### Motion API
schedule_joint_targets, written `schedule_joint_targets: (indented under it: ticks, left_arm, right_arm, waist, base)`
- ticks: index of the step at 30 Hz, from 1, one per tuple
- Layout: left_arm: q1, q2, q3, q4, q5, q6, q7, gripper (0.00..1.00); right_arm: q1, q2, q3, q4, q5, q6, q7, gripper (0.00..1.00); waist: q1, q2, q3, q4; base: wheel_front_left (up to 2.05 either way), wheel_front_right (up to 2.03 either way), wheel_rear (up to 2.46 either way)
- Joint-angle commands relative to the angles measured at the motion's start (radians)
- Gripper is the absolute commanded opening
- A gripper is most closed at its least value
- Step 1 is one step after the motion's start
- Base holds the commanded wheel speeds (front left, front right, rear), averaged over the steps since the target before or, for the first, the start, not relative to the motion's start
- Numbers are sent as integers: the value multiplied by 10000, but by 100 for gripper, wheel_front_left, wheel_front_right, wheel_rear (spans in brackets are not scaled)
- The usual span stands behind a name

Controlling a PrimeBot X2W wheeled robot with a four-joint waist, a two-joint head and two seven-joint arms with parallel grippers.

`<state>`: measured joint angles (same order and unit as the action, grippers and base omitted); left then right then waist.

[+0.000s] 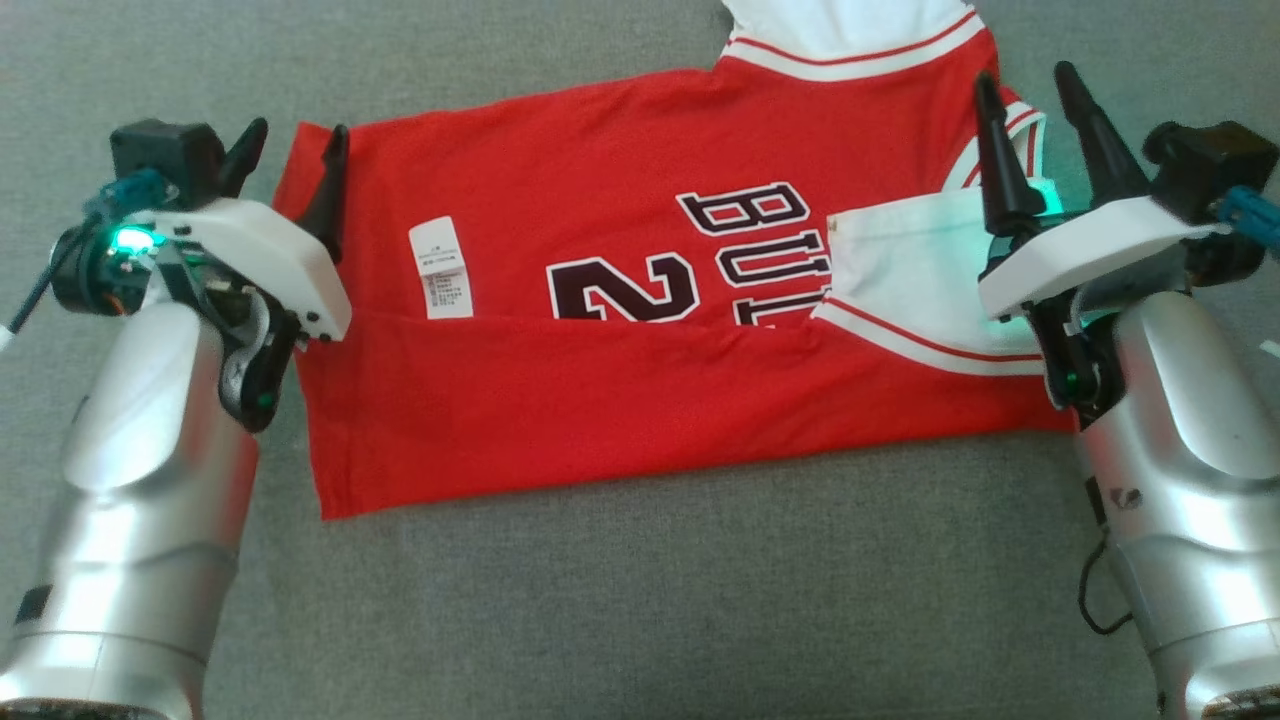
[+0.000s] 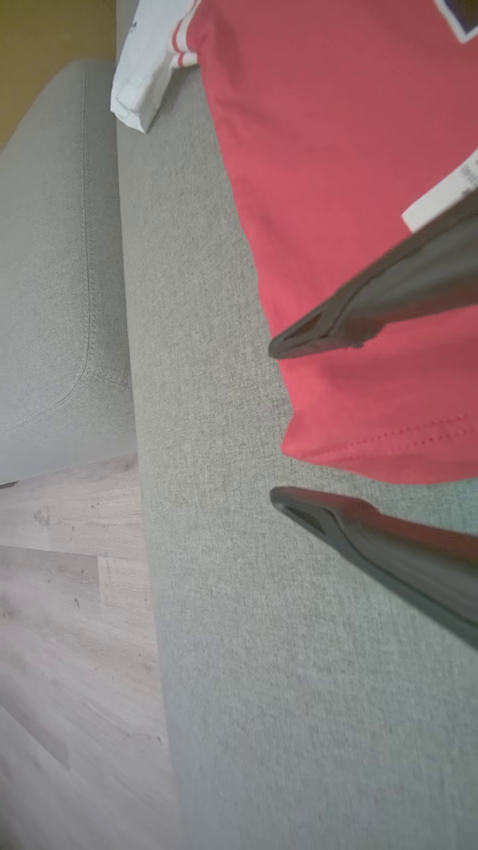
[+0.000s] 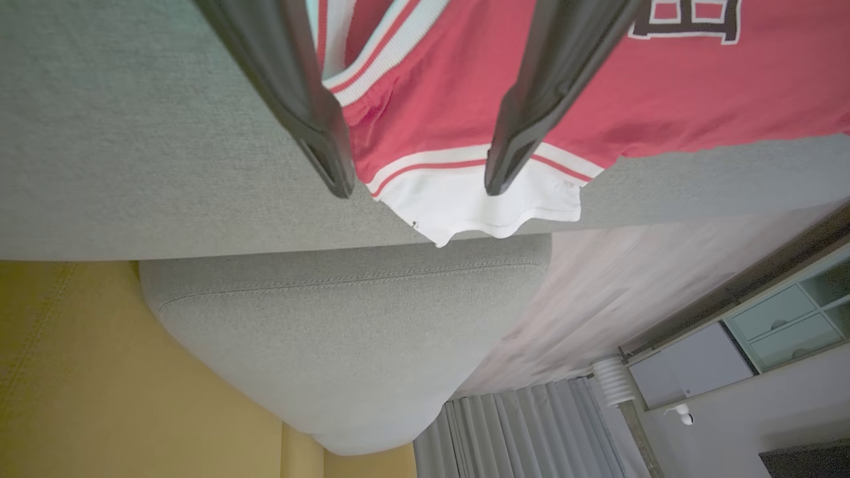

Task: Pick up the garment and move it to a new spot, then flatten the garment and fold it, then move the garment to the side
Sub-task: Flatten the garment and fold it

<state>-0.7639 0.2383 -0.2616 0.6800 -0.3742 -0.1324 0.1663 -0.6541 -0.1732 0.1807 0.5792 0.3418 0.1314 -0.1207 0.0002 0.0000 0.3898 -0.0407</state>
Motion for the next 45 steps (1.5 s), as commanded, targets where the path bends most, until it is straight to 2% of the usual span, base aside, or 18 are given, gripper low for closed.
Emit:
schedule_joint_targets:
  ticks: [1, 13, 14, 15, 16, 17, 24, 30, 37, 45]
  left_arm:
    - [-463, 497, 208, -220, -97, 22, -41, 100]
    - [-958, 614, -115, 578, -509, 19, -597, 98]
    - [-1009, 579, -118, 652, -532, 19, -639, 82]
    - [-1104, 513, -140, 787, -560, 19, -725, 43]
    - [-1144, 479, -149, 841, -571, 19, -778, 15]
    - [-1185, 446, -166, 889, -576, 19, -829, 0]
    - [-1436, 209, -393, 1149, -739, 18, -1029, 0]
    - [-1714, -23, -628, 922, -839, 18, -1735, 0]
    - [-2181, -683, -1324, 306, -1058, 18, -2512, 0]
    - [-2395, -1160, -2018, 54, -1344, 18, -2819, 0]
  right_arm:
    - [-201, 7, 222, -223, -19, -7, -126, 100]
    - [-954, -371, 728, 146, 209, -7, -249, 100]
    - [-1030, -430, 788, 159, 199, -7, -221, 100]
    - [-1183, -530, 912, 200, 206, -7, -149, 100]
    - [-1261, -578, 964, 226, 220, -7, -116, 100]
    - [-1346, -636, 1030, 255, 226, -7, -70, 100]
    - [-2154, -901, 1224, 618, 360, -7, 369, 100]
    - [-3031, -1064, 1082, 1210, 370, -7, 693, 100]
    - [-4700, -1335, 792, 2963, 55, -7, 1878, 100]
    - [-5842, -1670, 639, 4470, -369, -7, 2683, 100]
  waist:
    - [-2, 0, 126, -33]
    - [-2, 0, 604, 32]
    - [-2, 0, 634, 64]
    - [-2, 0, 683, 118]
    - [-2, 0, 704, 147]
    - [-2, 0, 732, 179]
    - [-2, 0, 963, 464]
    - [-2, 0, 1122, 858]
    - [-2, 0, 1495, 1899]
    - [-2, 0, 1882, 2798]
  base:
    - [0, 0, 0]
    - [0, 0, 0]
    - [0, 0, 0]
    - [0, 0, 0]
    - [0, 0, 0]
    - [0, 0, 0]
    - [0, 0, 0]
    - [0, 0, 0]
    - [0, 0, 0]
    - [0, 0, 0]
